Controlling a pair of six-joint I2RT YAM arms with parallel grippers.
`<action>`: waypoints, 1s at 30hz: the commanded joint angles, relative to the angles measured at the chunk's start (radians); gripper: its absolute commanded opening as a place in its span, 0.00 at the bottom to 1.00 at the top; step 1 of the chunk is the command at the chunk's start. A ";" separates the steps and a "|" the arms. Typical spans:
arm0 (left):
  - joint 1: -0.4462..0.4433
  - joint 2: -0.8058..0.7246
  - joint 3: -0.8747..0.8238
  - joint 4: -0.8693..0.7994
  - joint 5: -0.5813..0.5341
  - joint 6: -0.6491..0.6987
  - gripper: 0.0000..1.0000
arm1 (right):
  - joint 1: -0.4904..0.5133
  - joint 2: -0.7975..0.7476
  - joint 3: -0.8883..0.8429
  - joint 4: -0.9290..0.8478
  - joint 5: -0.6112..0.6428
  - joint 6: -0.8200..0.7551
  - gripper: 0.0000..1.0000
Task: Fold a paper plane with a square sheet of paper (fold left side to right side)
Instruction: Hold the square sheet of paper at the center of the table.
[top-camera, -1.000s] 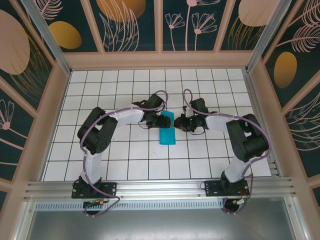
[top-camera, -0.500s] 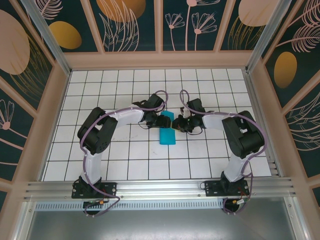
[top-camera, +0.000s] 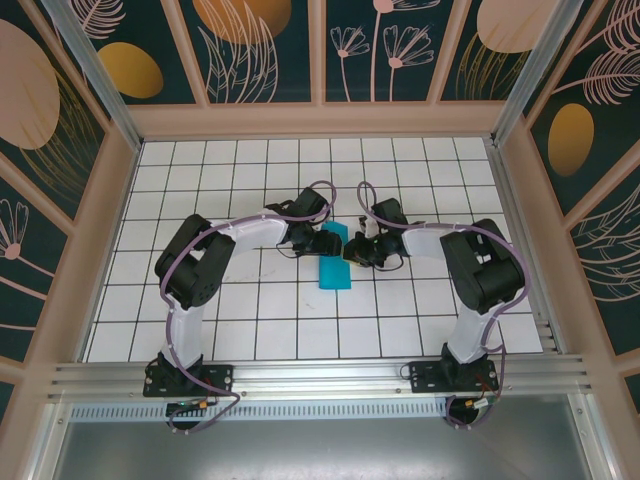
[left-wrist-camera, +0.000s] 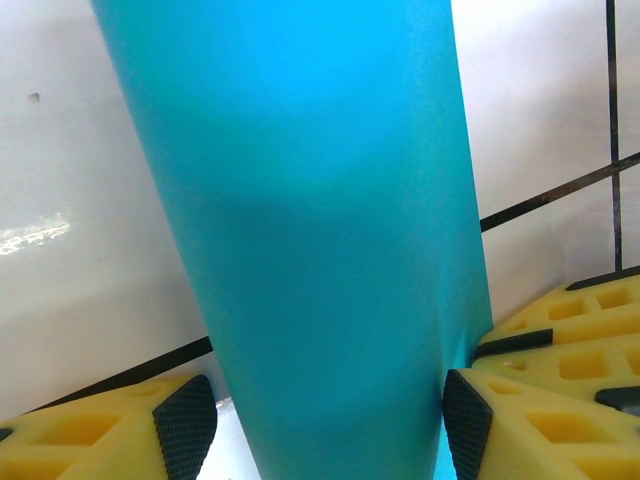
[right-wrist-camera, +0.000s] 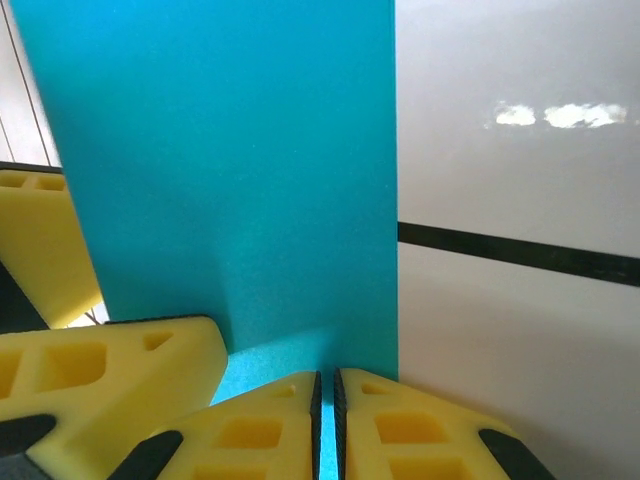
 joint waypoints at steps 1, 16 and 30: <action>-0.035 0.112 -0.058 0.049 0.033 0.001 0.67 | 0.009 0.023 0.026 -0.039 0.018 -0.011 0.15; 0.020 -0.138 -0.088 0.027 -0.084 0.004 0.74 | 0.013 0.060 0.036 -0.103 0.075 -0.028 0.16; 0.013 -0.201 -0.142 0.231 0.246 -0.054 0.61 | 0.020 0.076 0.049 -0.105 0.080 -0.026 0.16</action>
